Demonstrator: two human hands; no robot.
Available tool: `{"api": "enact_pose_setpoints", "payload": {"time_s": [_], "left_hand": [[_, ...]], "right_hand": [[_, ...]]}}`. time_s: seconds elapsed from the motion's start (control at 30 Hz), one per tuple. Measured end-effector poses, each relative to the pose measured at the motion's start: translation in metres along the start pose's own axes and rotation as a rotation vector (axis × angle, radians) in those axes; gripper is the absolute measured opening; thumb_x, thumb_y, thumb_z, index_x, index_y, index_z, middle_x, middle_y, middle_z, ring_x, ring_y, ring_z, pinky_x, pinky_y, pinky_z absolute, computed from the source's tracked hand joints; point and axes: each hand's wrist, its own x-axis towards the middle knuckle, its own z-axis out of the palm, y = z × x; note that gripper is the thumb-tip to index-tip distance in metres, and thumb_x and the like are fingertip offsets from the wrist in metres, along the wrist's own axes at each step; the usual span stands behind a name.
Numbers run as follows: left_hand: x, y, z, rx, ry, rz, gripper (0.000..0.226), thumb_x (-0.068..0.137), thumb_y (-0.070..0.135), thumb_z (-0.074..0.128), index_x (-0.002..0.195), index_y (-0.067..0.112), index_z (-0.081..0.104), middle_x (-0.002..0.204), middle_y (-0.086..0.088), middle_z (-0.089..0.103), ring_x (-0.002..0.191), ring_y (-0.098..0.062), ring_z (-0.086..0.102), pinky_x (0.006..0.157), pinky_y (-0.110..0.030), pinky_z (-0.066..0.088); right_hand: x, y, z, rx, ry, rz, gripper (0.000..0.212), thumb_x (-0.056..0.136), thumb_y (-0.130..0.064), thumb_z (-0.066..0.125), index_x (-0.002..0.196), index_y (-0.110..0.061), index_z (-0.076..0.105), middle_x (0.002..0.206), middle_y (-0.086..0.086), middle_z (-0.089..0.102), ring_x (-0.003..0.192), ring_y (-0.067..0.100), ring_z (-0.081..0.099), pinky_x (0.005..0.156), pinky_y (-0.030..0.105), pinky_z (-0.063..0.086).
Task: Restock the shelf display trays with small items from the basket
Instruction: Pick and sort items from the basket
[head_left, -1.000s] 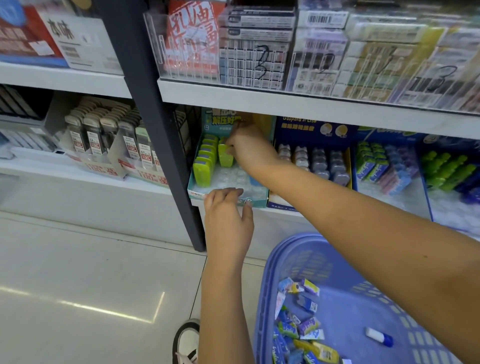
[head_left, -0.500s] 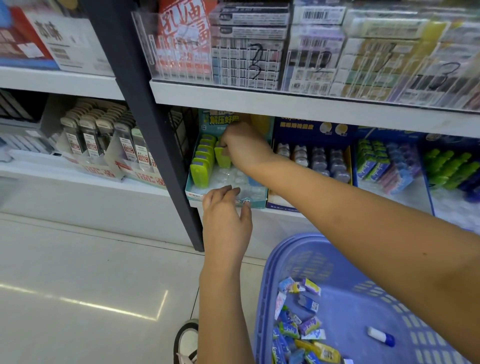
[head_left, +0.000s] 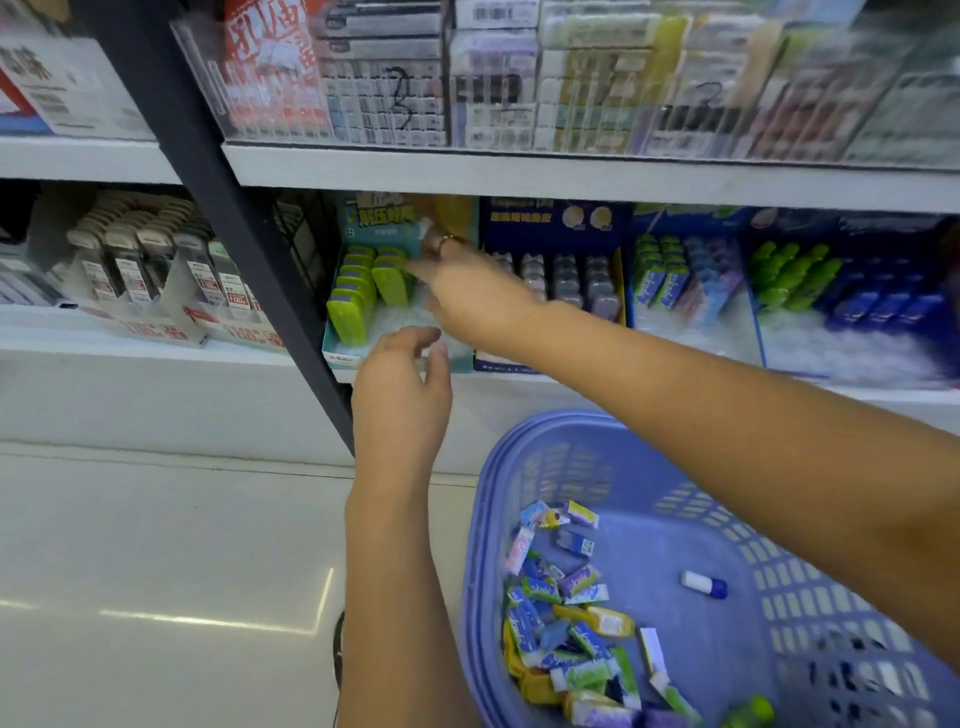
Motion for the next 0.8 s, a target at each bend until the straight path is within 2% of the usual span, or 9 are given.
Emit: {"api": "enact_pose_setpoints", "payload": {"time_s": [0.1,0.17,0.3,0.37,0.47,0.57,0.67,0.7,0.8], "left_hand": [[-0.011,0.023,0.004,-0.014,-0.094,0.03,0.023,0.093,0.024,0.052,0.089,0.012,0.07,0.081,-0.005,0.07,0.08,-0.024,0.063,0.07,-0.036,0.049],[-0.022,0.038,0.025,0.048,-0.29,0.025,0.023,0.091,0.022,0.053,0.083,0.01,0.071,0.08,-0.009,0.07,0.079,-0.026,0.063,0.069,-0.034,0.047],[-0.073,0.061,0.105,0.316,-0.898,0.11,0.02,0.087,0.012,0.053,0.075,0.003,0.067,0.083,-0.02,0.065,0.085,-0.03,0.062,0.072,-0.035,0.045],[-0.112,0.062,0.144,0.422,-1.187,0.18,0.019,0.088,0.01,0.055,0.097,0.003,0.07,0.103,-0.018,0.068,0.1,-0.029,0.063,0.082,-0.035,0.048],[-0.161,0.045,0.186,0.558,-1.498,0.232,0.033,0.084,0.012,0.066,0.117,0.009,0.065,0.117,-0.012,0.066,0.104,-0.026,0.064,0.082,-0.032,0.051],[-0.185,0.019,0.209,0.668,-1.624,0.25,0.044,0.08,0.013,0.071,0.123,0.01,0.06,0.121,-0.011,0.064,0.107,-0.026,0.061,0.088,-0.033,0.051],[-0.194,-0.004,0.222,0.752,-1.62,0.303,0.051,0.076,0.014,0.075,0.125,0.013,0.059,0.125,-0.011,0.06,0.112,-0.028,0.058,0.089,-0.036,0.05],[-0.195,-0.009,0.225,0.777,-1.626,0.344,0.055,0.073,0.015,0.077,0.125,0.015,0.059,0.126,-0.011,0.058,0.112,-0.028,0.057,0.086,-0.034,0.049],[-0.199,-0.024,0.233,0.812,-1.627,0.48,0.063,0.067,0.022,0.084,0.125,0.02,0.059,0.124,-0.012,0.048,0.113,-0.031,0.051,0.083,-0.036,0.045]], "right_hand": [[-0.079,0.034,0.0,0.113,0.036,0.044,0.021,0.091,-0.021,0.051,0.1,-0.007,0.064,0.101,0.014,0.061,0.089,0.032,0.058,0.072,0.036,0.048],[-0.131,0.065,0.011,0.128,-0.148,0.137,0.019,0.087,-0.025,0.059,0.092,-0.009,0.068,0.091,0.012,0.067,0.087,0.029,0.061,0.069,0.03,0.043],[-0.221,0.113,0.069,0.24,-0.79,0.339,0.027,0.082,-0.022,0.068,0.107,-0.011,0.067,0.078,0.004,0.071,0.07,0.017,0.062,0.065,0.023,0.046],[-0.259,0.128,0.106,0.318,-0.996,0.417,0.038,0.082,-0.019,0.071,0.117,-0.01,0.062,0.055,-0.005,0.062,0.055,0.009,0.054,0.053,0.016,0.044],[-0.302,0.138,0.154,0.356,-1.167,0.447,0.057,0.079,-0.012,0.074,0.131,-0.009,0.05,0.076,0.008,0.064,0.056,0.01,0.051,0.055,0.018,0.044],[-0.32,0.136,0.186,0.378,-1.264,0.371,0.061,0.079,-0.007,0.073,0.133,-0.007,0.046,0.105,0.017,0.059,0.077,0.021,0.06,0.068,0.029,0.048],[-0.321,0.134,0.202,0.355,-1.281,0.303,0.017,0.078,-0.015,0.075,0.085,-0.012,0.06,0.087,0.012,0.06,0.077,0.022,0.057,0.07,0.029,0.045],[-0.321,0.134,0.206,0.354,-1.281,0.291,0.02,0.078,-0.018,0.075,0.073,-0.015,0.056,0.079,0.011,0.059,0.077,0.021,0.056,0.072,0.029,0.045],[-0.326,0.135,0.218,0.375,-1.249,0.262,0.027,0.074,-0.025,0.079,0.09,-0.007,0.066,0.09,0.014,0.068,0.084,0.024,0.062,0.08,0.03,0.049]]}}
